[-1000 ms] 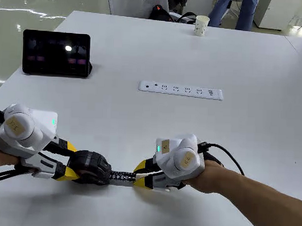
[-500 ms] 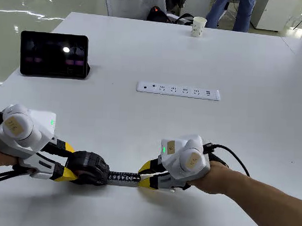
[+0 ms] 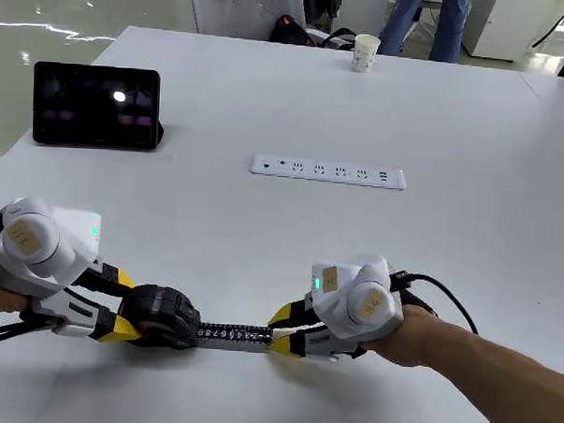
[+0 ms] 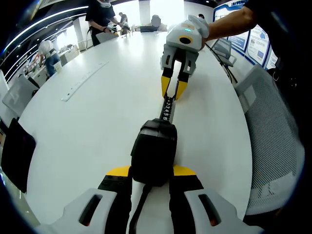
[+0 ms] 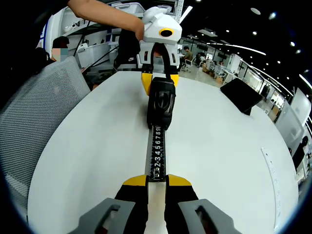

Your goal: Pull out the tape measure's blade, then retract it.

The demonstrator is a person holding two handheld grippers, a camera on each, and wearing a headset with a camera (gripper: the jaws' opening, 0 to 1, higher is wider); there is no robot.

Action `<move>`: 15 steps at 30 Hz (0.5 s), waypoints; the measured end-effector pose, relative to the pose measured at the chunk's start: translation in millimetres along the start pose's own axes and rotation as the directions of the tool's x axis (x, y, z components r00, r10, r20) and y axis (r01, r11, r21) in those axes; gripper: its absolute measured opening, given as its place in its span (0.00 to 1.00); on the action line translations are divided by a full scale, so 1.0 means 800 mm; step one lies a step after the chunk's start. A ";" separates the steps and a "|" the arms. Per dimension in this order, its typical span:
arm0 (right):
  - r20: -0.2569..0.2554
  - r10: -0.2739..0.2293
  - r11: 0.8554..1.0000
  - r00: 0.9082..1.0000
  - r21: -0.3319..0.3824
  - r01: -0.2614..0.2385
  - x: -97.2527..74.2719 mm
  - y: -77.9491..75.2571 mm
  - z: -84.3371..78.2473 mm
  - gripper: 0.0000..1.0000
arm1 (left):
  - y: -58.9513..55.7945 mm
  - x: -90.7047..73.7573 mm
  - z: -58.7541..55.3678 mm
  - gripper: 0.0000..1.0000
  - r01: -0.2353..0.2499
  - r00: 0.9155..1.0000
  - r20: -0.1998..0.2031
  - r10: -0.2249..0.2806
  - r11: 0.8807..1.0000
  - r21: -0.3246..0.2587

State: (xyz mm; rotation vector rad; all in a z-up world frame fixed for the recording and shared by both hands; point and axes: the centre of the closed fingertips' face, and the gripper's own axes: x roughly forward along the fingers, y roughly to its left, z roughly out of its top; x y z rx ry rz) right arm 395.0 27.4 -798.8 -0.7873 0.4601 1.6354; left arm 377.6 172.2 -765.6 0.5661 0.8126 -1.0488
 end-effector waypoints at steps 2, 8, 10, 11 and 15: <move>-0.002 -0.003 1.000 1.000 0.004 0.003 -0.003 0.000 -0.003 0.09 | 0.000 0.000 0.000 0.23 0.000 1.000 0.000 0.000 1.000 -0.001; -0.015 -0.009 1.000 1.000 0.002 0.009 -0.010 -0.001 -0.011 0.09 | 0.000 0.000 0.000 0.23 0.001 1.000 -0.001 -0.001 1.000 -0.005; -0.020 -0.012 1.000 1.000 0.007 0.012 -0.012 -0.001 -0.015 0.09 | 0.000 0.000 -0.001 0.23 0.000 1.000 -0.002 0.000 1.000 -0.005; -0.020 -0.013 1.000 1.000 0.006 0.013 -0.013 -0.001 -0.016 0.09 | 0.000 0.000 -0.001 0.23 0.000 1.000 -0.002 0.000 1.000 -0.006; -0.026 -0.015 1.000 1.000 0.009 0.016 -0.018 -0.001 -0.022 0.09 | 0.000 0.000 0.000 0.23 0.001 1.000 -0.004 -0.001 1.000 -0.005</move>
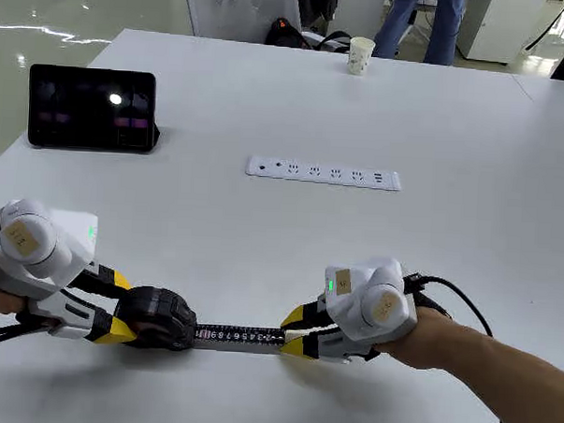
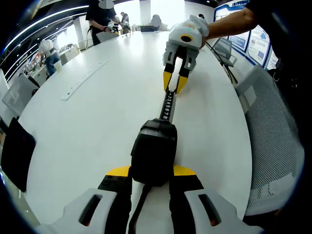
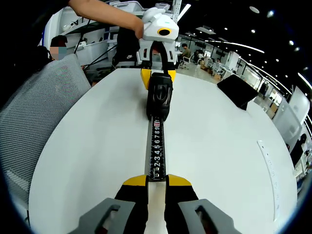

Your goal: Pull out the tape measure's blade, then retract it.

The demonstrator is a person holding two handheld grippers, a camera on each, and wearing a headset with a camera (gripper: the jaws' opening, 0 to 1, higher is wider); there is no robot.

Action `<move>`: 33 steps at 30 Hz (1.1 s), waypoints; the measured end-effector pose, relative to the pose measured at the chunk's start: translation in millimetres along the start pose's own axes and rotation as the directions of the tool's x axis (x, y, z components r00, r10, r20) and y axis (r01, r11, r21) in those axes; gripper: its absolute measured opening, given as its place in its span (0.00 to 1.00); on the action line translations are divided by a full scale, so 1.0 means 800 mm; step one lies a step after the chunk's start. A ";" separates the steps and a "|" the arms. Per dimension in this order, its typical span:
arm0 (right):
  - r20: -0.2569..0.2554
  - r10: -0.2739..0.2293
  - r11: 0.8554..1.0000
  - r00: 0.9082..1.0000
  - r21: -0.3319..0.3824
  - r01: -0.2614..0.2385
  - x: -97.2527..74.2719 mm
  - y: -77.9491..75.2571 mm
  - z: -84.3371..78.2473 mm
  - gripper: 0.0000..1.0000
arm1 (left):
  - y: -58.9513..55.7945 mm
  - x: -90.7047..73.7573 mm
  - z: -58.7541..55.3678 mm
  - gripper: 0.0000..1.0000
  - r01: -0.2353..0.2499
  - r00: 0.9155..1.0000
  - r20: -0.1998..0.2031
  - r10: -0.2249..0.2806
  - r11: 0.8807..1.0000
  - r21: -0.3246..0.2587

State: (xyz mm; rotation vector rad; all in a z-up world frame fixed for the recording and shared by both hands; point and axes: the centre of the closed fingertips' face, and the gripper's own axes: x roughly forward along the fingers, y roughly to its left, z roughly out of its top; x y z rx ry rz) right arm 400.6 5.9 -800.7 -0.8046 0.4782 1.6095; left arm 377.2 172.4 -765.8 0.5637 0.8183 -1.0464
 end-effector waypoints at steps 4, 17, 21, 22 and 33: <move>-0.006 -0.004 1.000 1.000 0.003 0.004 -0.005 0.000 -0.005 0.09 | 0.000 0.000 0.000 0.23 0.001 1.000 -0.001 -0.001 1.000 0.000; -0.024 -0.015 1.000 1.000 0.018 0.015 -0.021 0.001 -0.023 0.09 | 0.000 0.001 0.001 0.23 0.001 1.000 -0.006 -0.001 1.000 -0.002; -0.030 -0.021 1.000 0.999 0.023 0.021 -0.028 0.002 -0.028 0.09 | 0.000 0.001 0.001 0.23 0.002 1.000 -0.008 -0.002 1.000 -0.002; -0.032 -0.022 0.999 0.999 0.025 0.023 -0.030 0.002 -0.031 0.09 | 0.000 0.001 0.001 0.23 0.003 1.000 -0.009 -0.003 1.000 -0.002; -0.049 -0.037 0.998 0.998 0.040 0.039 -0.044 0.002 -0.045 0.08 | -0.001 0.001 0.001 0.23 0.002 1.000 -0.017 -0.002 1.000 -0.003</move>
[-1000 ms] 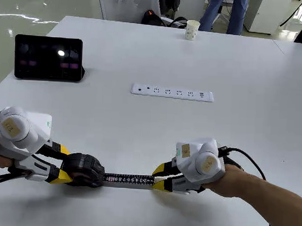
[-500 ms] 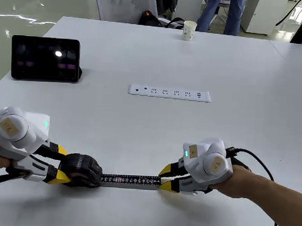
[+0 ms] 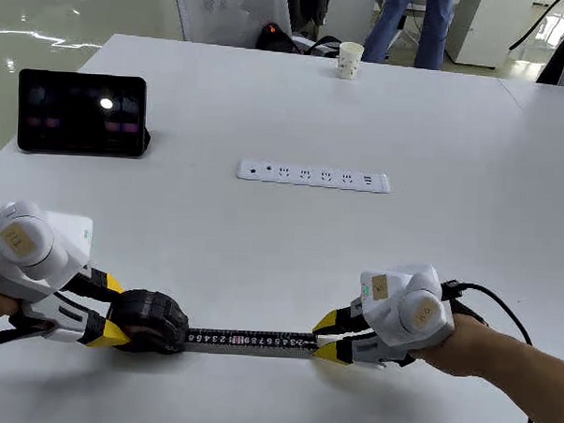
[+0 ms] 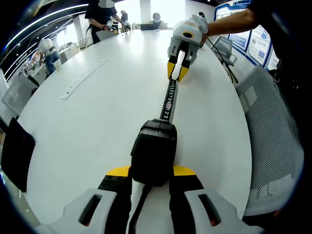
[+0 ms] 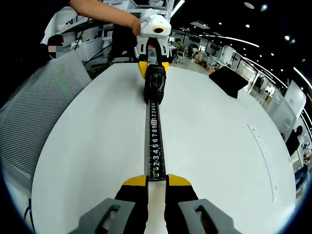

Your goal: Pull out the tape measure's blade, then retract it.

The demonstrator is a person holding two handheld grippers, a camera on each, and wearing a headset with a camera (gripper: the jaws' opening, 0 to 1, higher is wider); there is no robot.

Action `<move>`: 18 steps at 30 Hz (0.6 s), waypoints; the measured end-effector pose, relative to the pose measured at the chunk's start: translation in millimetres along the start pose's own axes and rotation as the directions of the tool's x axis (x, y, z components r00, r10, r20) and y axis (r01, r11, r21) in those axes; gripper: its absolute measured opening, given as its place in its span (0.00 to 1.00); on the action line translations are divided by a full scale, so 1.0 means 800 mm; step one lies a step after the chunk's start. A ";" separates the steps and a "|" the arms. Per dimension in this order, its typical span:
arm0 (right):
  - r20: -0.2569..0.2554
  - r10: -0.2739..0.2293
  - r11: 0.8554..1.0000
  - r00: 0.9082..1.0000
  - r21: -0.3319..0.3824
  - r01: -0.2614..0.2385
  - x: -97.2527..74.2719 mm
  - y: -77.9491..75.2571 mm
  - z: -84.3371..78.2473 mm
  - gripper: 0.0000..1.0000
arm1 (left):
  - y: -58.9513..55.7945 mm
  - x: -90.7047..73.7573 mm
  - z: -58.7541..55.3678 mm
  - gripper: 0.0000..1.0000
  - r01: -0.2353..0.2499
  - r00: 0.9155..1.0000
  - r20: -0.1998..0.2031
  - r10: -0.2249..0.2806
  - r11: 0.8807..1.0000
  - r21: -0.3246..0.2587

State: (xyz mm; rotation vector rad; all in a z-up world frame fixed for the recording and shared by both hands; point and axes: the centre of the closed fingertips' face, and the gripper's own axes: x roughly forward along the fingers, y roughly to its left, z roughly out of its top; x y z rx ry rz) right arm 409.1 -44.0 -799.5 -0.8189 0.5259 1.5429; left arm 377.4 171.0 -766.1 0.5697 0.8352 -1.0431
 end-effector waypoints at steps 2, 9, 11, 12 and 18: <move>-0.004 -0.004 1.000 1.000 0.005 0.004 -0.001 0.000 -0.004 0.08 | 0.000 0.000 0.000 0.23 0.000 1.000 0.000 0.000 1.000 -0.001; -0.016 -0.012 1.000 1.000 0.012 0.012 -0.012 -0.002 -0.015 0.08 | 0.000 0.000 0.000 0.23 0.002 1.000 -0.002 -0.002 1.000 -0.001; -0.019 -0.017 1.000 1.000 0.017 0.017 -0.015 -0.002 -0.018 0.08 | 0.000 0.000 0.000 0.23 0.002 1.000 -0.003 -0.002 1.000 0.000; -0.022 -0.019 1.000 1.000 0.020 0.019 -0.017 -0.002 -0.020 0.08 | 0.000 0.000 0.000 0.23 0.002 1.000 -0.003 -0.002 1.000 -0.001; -0.037 -0.026 0.999 0.999 0.029 0.027 -0.025 -0.002 -0.030 0.08 | 0.000 0.000 0.000 0.23 0.003 1.000 -0.006 -0.003 1.000 0.001</move>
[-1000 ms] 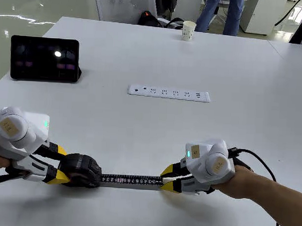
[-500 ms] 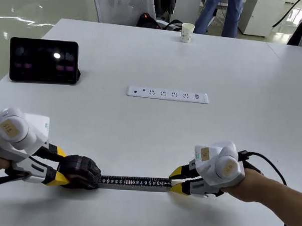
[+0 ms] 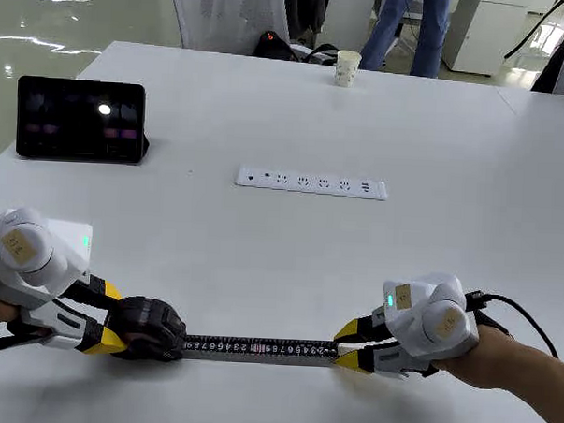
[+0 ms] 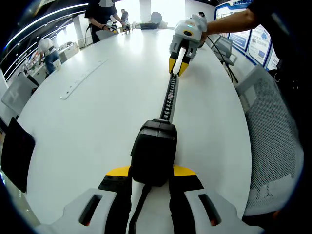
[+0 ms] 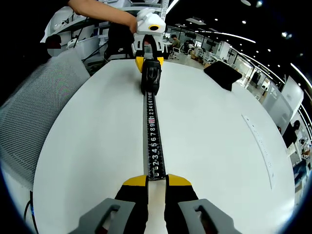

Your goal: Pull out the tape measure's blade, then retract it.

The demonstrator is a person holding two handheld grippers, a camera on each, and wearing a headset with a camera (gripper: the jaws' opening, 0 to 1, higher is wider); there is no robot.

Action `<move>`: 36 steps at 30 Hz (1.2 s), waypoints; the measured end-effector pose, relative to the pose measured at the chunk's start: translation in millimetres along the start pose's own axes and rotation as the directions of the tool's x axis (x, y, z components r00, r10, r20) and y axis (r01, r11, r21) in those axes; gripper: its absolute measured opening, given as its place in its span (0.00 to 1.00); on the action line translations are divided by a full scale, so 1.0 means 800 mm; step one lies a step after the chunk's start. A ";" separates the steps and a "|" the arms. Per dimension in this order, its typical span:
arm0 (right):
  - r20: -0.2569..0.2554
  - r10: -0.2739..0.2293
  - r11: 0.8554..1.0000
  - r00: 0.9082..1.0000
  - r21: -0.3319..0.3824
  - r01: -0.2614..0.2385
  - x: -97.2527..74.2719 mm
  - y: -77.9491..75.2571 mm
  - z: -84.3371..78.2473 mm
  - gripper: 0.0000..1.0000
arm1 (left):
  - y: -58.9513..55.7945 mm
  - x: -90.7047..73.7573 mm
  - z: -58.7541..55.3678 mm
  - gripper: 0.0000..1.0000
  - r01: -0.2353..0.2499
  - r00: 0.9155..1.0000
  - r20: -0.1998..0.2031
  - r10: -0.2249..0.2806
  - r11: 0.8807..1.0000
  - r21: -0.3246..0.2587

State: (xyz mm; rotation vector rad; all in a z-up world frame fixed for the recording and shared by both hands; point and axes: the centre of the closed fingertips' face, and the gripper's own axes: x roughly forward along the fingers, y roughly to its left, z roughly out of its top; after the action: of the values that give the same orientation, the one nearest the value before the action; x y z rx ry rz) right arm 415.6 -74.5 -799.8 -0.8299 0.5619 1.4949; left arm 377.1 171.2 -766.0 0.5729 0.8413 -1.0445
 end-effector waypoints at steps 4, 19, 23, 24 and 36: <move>-0.008 -0.004 1.000 1.000 0.003 0.005 -0.005 -0.001 -0.006 0.08 | 0.000 0.000 0.000 0.23 0.001 1.000 -0.002 -0.001 1.000 0.001; -0.039 -0.018 1.000 0.999 0.020 0.019 -0.024 0.000 -0.027 0.08 | 0.000 0.000 0.000 0.24 0.002 1.000 -0.007 -0.002 1.000 0.002; -0.040 -0.014 1.000 0.999 0.024 0.015 -0.024 0.001 -0.027 0.09 | 0.000 0.000 0.000 0.24 0.002 1.000 -0.008 -0.002 1.000 0.001; -0.042 -0.013 1.000 0.999 0.021 0.014 -0.023 0.001 -0.027 0.09 | 0.000 0.000 0.001 0.24 0.002 1.000 -0.009 -0.002 1.000 0.004; -0.069 0.044 0.999 0.997 0.023 -0.043 -0.021 0.004 -0.027 0.11 | -0.001 -0.001 0.000 0.25 0.010 1.000 -0.025 -0.010 1.000 0.021</move>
State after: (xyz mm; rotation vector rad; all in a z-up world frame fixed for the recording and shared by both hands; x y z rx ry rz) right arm 415.6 -102.2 -800.4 -0.8600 0.6498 1.5018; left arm 376.3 171.3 -765.7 0.6009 0.8566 -1.0582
